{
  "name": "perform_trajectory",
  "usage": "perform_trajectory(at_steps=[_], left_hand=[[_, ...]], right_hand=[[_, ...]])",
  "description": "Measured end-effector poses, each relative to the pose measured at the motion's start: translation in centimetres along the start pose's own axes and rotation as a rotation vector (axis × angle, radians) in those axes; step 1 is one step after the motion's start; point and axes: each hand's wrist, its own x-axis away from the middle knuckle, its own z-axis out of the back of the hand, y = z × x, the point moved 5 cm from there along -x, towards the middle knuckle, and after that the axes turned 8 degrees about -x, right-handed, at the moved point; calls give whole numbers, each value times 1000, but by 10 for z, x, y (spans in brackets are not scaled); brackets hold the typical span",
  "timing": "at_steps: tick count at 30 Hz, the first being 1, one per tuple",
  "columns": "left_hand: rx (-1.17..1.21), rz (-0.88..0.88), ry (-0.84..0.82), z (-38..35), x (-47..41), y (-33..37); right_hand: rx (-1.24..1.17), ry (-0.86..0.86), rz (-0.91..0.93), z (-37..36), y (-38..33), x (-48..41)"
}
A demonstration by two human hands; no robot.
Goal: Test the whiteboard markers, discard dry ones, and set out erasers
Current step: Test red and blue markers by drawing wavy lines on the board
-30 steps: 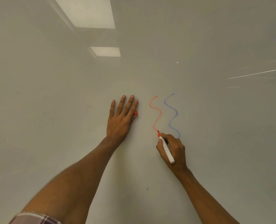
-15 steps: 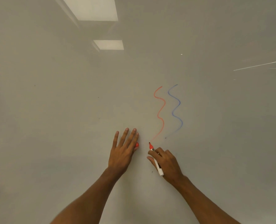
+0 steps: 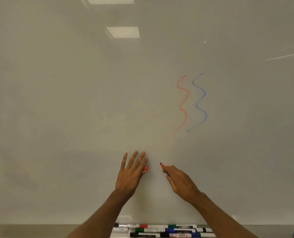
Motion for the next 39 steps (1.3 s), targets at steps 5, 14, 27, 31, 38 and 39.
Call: perform_trajectory(at_steps=[5,14,27,31,38,39], left_hand=[[28,-32,-51,-8,20,1],[14,-106,-151,-27,42,7],[-5,-154,-267,-41,76,17],[8,-155,-290,-51,90,18],[110,-200,-451,-67,111,25],[119,-206,-468,-65,114,27]], right_hand=[[102,-94,-45,-18,1,5],[155,-127,30,-48,-7,4],[-99,-168,-301,-112,-18,26],[-129,-172,-378,-128,-21,35],[-141,-163,-440,-146,-24,54],[-136,-181,-437,-147,-23,57]])
